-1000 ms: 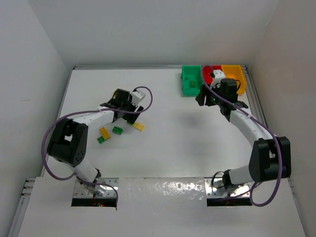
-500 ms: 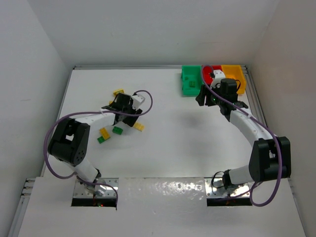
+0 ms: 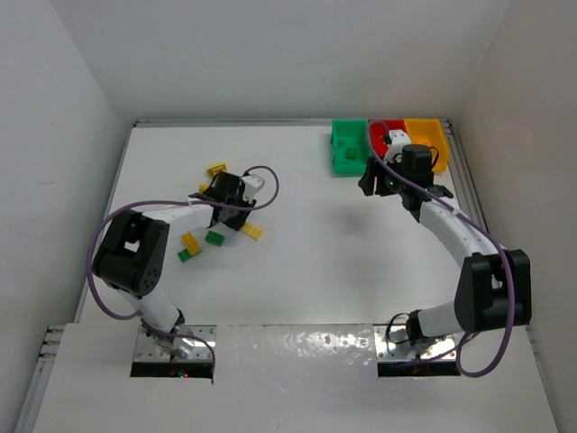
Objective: Sort the legos into containers by color
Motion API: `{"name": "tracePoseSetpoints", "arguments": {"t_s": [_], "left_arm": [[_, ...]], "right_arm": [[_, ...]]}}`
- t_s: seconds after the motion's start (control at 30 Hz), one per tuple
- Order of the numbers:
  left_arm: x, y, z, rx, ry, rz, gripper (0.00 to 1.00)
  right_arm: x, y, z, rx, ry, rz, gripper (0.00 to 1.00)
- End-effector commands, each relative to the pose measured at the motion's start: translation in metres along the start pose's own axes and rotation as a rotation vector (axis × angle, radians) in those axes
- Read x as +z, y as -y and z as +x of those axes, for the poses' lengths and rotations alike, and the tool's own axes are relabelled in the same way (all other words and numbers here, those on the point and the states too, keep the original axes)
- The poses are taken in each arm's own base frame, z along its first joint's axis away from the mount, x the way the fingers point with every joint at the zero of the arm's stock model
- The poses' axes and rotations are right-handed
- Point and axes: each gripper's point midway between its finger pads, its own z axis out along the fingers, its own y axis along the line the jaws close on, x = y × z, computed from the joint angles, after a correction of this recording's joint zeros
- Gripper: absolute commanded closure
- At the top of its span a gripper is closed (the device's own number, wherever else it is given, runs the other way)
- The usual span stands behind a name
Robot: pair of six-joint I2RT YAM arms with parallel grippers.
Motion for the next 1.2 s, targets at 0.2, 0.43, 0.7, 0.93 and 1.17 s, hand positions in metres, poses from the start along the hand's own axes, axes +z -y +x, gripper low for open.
{"name": "tracePoseSetpoints", "arguments": {"t_s": [0.2,0.43,0.7,0.93,1.17], "left_arm": [[-0.015,0.014,-0.045,0.032,0.106,0.092,1.00],[-0.106,0.044,-0.129,0.424,0.597,0.241,1.00],[-0.143,0.070,-0.155,0.410,0.727,0.348,1.00],[-0.146,0.066,-0.161,0.432,0.760,0.301,1.00],[-0.137,0.064,-0.152,0.457,0.730,0.273,1.00]], "right_arm": [[-0.006,-0.012,-0.004,-0.082,-0.023,-0.053,0.42],[-0.015,-0.081,-0.019,-0.036,-0.038,-0.338,0.49],[-0.006,-0.206,-0.035,0.019,0.073,-0.697,0.46],[0.007,-0.240,-0.033,-0.022,0.044,-0.775,0.46],[0.008,-0.249,-0.022,-0.032,0.025,-0.778,0.51]]}}
